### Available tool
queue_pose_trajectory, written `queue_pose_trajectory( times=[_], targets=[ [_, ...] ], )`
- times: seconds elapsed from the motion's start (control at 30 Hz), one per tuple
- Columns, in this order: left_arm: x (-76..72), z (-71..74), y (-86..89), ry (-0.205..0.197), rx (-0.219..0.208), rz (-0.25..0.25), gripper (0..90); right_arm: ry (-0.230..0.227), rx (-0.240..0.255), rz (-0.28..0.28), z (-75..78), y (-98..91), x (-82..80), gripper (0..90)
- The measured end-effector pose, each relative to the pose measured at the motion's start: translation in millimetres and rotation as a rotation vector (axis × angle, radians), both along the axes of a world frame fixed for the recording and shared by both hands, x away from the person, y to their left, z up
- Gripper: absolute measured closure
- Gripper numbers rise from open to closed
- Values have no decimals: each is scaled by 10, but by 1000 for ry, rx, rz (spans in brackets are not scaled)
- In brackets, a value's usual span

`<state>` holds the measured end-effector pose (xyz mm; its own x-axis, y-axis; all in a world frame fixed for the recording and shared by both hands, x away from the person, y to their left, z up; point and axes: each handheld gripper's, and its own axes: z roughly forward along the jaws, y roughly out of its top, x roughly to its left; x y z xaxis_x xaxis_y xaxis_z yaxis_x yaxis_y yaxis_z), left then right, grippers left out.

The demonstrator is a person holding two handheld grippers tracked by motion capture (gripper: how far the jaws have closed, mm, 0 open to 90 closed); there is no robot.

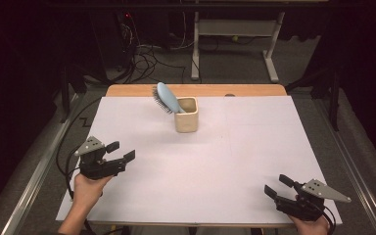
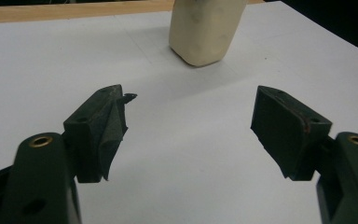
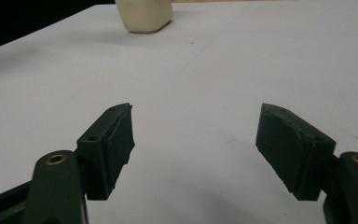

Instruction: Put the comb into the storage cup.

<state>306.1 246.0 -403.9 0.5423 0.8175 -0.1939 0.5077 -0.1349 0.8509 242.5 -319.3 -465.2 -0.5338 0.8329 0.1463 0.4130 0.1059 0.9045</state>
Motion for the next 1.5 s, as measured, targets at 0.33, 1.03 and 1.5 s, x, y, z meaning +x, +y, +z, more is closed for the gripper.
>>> queue_pose_trajectory(
  times=[0.33,1.03,1.5],
  targets=[
    [-48,-57,30,1,-6,5,273,2,1,-4,-1,-2,0,283],
    [-128,-158,89,12,-18,14,273,2,1,-5,-1,-3,0,284],
    [-169,-216,132,18,-22,24,277,3,1,-4,-2,0,1,283]
  ],
)
